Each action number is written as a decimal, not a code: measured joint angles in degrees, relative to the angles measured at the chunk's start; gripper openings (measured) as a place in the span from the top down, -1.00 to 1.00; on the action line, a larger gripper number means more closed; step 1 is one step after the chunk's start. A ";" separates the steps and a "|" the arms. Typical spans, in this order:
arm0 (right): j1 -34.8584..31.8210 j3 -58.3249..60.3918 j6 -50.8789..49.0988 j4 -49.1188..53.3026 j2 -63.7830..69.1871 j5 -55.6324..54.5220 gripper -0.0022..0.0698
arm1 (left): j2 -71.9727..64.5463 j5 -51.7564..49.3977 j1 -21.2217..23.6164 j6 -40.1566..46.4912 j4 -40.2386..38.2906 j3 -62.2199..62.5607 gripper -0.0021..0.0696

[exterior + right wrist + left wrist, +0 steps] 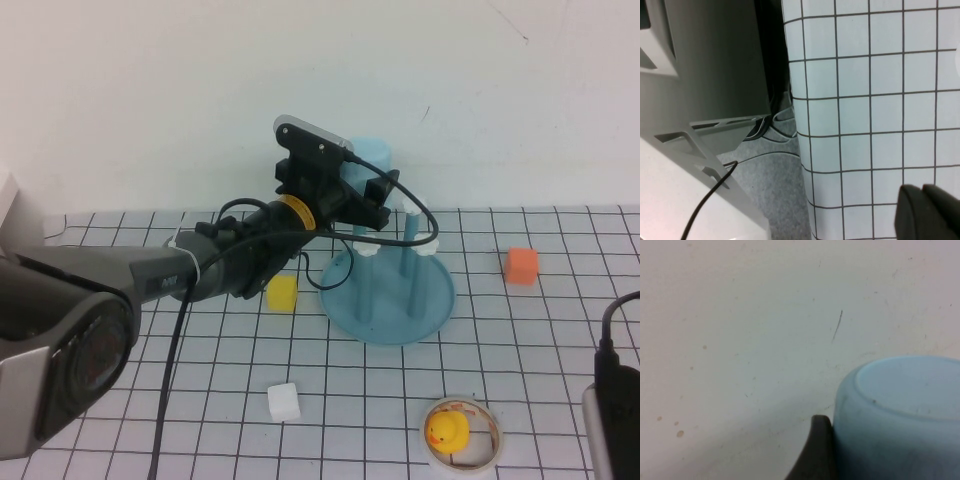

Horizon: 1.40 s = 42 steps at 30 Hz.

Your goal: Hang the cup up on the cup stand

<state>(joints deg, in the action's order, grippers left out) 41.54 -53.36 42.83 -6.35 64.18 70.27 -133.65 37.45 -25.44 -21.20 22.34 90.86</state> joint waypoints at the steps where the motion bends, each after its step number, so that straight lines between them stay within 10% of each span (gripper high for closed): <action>1: 0.00 0.00 0.00 0.00 0.00 0.00 0.94 | 0.00 0.00 0.00 0.01 0.00 0.00 -0.71; 18: 0.00 0.00 -0.09 0.74 0.00 0.00 0.94 | -0.18 -2.92 -0.49 -6.07 -1.37 0.00 -0.95; 22: 0.00 0.00 -1.17 3.15 -1.31 -0.22 0.94 | 1.83 -6.79 -0.49 -6.07 0.37 0.00 -0.41; 27: 0.00 0.00 -2.69 8.40 -8.02 -4.03 0.94 | 9.52 -22.68 -0.49 -4.41 9.12 0.00 0.71; 42: 0.00 0.00 -10.07 12.20 -31.44 -16.78 0.94 | 41.58 -53.10 -0.49 -1.60 19.80 -1.42 0.94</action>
<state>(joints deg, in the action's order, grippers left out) 41.54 -53.36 32.75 5.85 32.74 53.49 -92.07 -15.65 -25.93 -22.80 42.14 89.44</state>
